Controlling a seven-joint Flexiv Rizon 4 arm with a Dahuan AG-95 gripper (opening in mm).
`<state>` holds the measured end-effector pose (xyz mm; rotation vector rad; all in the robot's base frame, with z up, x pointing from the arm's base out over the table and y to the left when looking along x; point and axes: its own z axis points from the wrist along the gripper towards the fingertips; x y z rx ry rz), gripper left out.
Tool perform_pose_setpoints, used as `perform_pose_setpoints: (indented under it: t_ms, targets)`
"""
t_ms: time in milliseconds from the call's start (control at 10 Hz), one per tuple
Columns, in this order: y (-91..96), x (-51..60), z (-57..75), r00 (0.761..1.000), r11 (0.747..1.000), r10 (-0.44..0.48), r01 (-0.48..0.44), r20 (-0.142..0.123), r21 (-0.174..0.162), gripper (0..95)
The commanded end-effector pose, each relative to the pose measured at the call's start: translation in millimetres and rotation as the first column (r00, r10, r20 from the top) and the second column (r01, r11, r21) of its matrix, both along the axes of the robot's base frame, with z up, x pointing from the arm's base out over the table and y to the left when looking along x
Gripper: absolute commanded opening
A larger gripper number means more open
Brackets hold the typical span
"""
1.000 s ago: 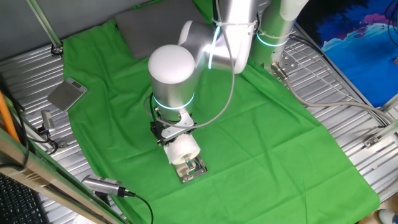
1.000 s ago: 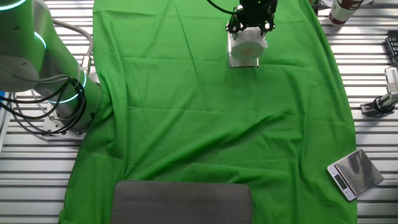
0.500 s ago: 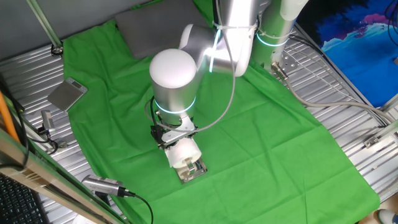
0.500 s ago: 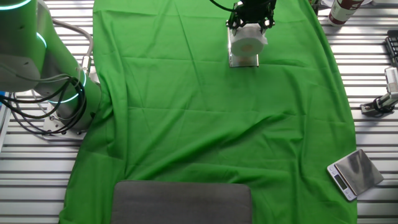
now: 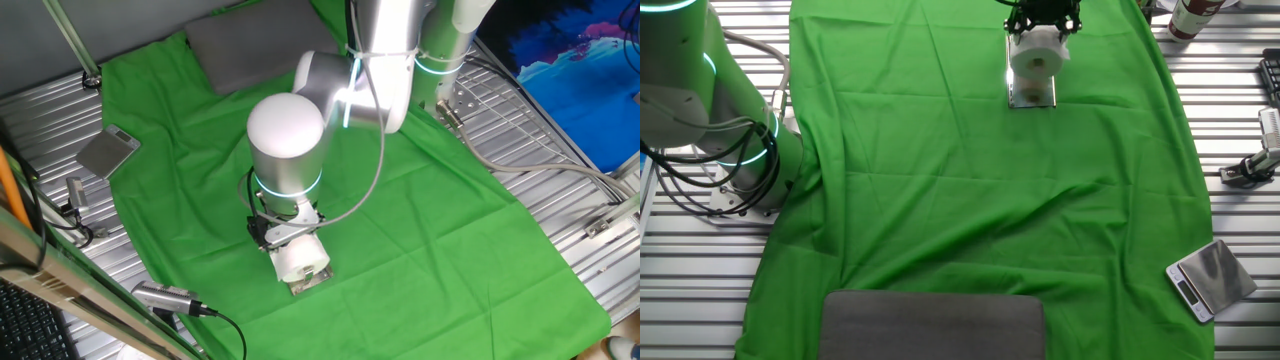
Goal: Put the toilet paper on its holder
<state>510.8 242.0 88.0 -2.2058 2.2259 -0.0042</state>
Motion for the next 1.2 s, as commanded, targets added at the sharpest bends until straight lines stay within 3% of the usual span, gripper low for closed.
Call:
perform_pose_setpoints:
  t_ms: [100, 1200]
  targets:
    - [3.6, 0.0, -0.2, 1.000, 1.000, -0.004, 0.004, 0.001, 0.001, 0.0]
    - [6.4, -0.4, -0.6, 1.000, 1.000, 0.030, -0.030, 0.003, -0.005, 0.0]
